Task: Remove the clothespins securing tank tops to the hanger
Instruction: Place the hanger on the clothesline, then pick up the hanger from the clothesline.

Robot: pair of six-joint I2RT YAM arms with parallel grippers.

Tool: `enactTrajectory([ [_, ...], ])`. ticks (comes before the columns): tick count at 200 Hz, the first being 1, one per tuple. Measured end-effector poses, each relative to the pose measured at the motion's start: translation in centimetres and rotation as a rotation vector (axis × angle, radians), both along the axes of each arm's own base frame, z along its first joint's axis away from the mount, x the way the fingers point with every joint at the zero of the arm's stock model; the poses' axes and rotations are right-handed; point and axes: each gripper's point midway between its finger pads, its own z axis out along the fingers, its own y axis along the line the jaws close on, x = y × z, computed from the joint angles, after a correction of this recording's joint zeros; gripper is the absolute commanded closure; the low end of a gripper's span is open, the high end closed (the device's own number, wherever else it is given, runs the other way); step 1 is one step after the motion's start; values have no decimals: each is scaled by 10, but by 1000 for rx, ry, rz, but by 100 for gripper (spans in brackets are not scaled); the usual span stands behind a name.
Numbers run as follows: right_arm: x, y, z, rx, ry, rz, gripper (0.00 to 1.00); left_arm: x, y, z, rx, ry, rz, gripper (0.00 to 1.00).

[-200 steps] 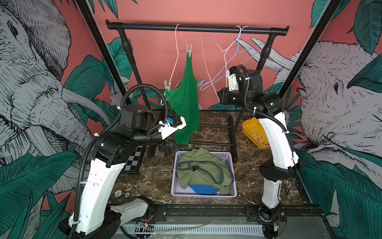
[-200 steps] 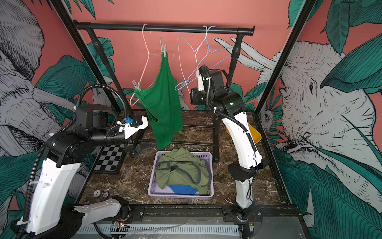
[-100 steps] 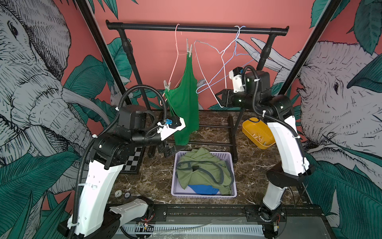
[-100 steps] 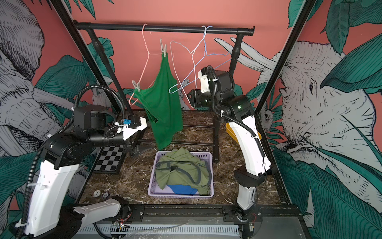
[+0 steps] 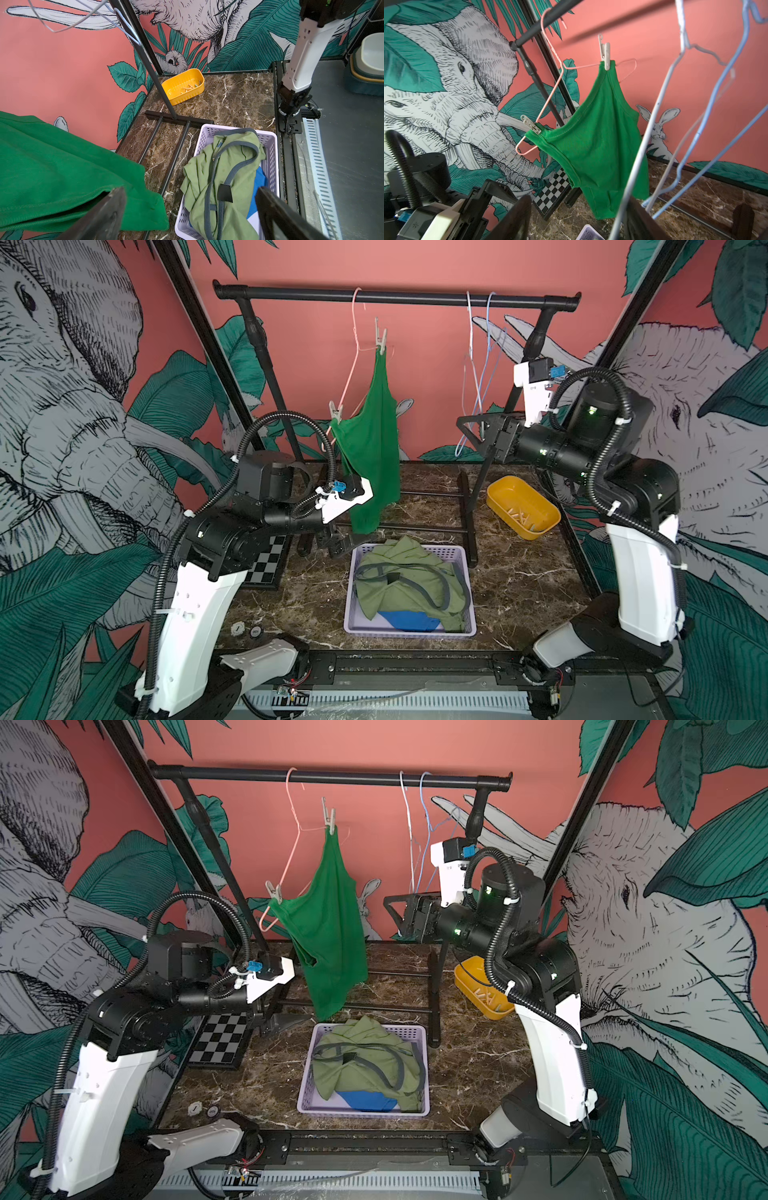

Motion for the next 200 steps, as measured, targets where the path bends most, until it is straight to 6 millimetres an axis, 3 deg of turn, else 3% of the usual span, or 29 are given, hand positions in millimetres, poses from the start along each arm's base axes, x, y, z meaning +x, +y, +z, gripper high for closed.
enactTrajectory([
  [61, 2, 15, 3, 13, -7, 69, 33, -3, 1, -2, 7, 6, -8, 1],
  [123, 6, 30, 6, 59, -5, 126, 42, 1, 13, 3, 29, -45, 70, 1],
  [165, 5, 56, 32, 123, -84, 212, 43, 12, 42, 41, 30, -199, 253, 1],
  [200, 1, 96, 24, 86, -126, 266, 39, 14, 72, 67, -3, -278, 416, 1],
])
